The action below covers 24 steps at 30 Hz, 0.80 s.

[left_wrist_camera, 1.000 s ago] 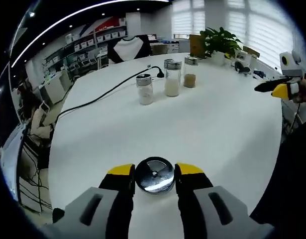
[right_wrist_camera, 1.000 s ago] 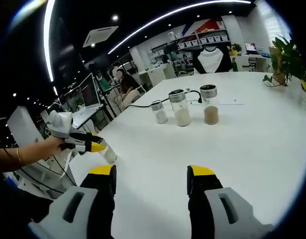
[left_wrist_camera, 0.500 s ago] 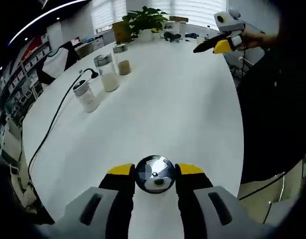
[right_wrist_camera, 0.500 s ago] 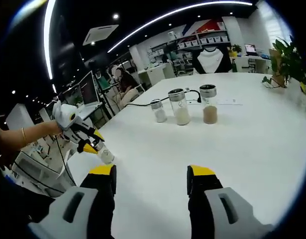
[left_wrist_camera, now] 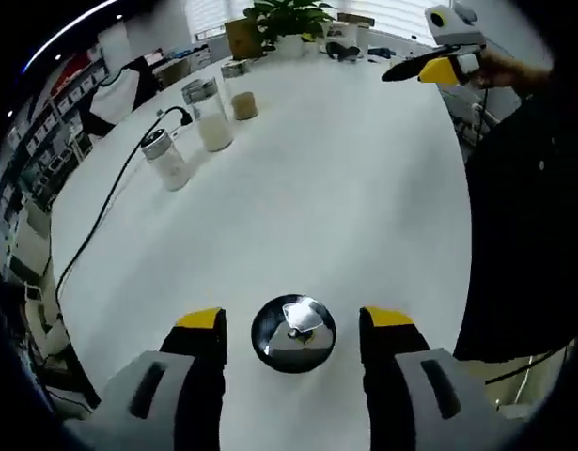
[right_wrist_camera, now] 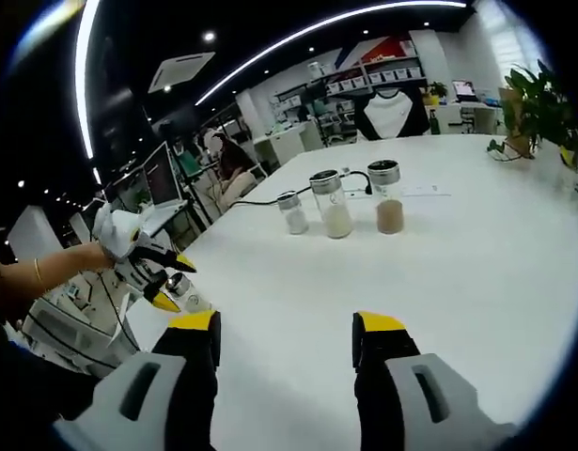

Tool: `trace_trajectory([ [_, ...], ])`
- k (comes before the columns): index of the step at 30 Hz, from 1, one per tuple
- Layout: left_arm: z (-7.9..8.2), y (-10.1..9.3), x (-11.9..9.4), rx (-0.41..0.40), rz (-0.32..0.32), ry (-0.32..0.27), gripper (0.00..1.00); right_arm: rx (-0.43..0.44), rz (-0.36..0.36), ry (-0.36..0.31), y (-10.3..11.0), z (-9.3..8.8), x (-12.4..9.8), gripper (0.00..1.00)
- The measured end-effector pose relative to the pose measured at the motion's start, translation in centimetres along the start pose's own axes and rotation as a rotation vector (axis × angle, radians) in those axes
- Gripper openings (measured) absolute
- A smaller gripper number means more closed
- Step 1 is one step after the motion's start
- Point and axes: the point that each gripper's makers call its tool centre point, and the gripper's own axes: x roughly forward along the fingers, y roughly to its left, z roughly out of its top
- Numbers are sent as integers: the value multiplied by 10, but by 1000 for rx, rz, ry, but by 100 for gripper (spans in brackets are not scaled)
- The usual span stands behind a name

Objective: Rotate the seasoning bottle until the label or dispensing opening points toward the visible target arrow and the bottle remains upright within the marked orientation range

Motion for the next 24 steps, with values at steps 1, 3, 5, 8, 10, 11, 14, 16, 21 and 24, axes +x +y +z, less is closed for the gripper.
trace_trajectory([
  [1,2,2,-1,-39,25,-20,52,1,-1,1,-1,0,0,55],
  [3,11,8,-6,-170,78,-112,51,2,-2,1,-2,-1,0,55],
  [5,20,15,-10,-323,109,-228,54,11,0,-2,-3,-1,1,55],
  [8,12,27,-19,-466,206,-273,53,29,-1,-10,-5,1,0,55],
  [10,4,32,-22,-456,273,-252,49,38,-5,-16,-7,2,-1,55],
  [11,-2,35,-26,-458,335,-227,50,41,-7,-18,-7,3,-1,55],
  [14,2,31,-28,-487,377,-263,48,51,-12,-21,-9,3,-2,55],
  [16,3,23,-26,-499,374,-270,46,56,-12,-20,-9,2,-1,55],
  [21,7,23,-31,-522,519,-303,42,69,-10,-22,-11,3,-1,54],
  [24,2,26,-31,-527,568,-277,40,70,-6,-25,-10,3,-1,51],
])
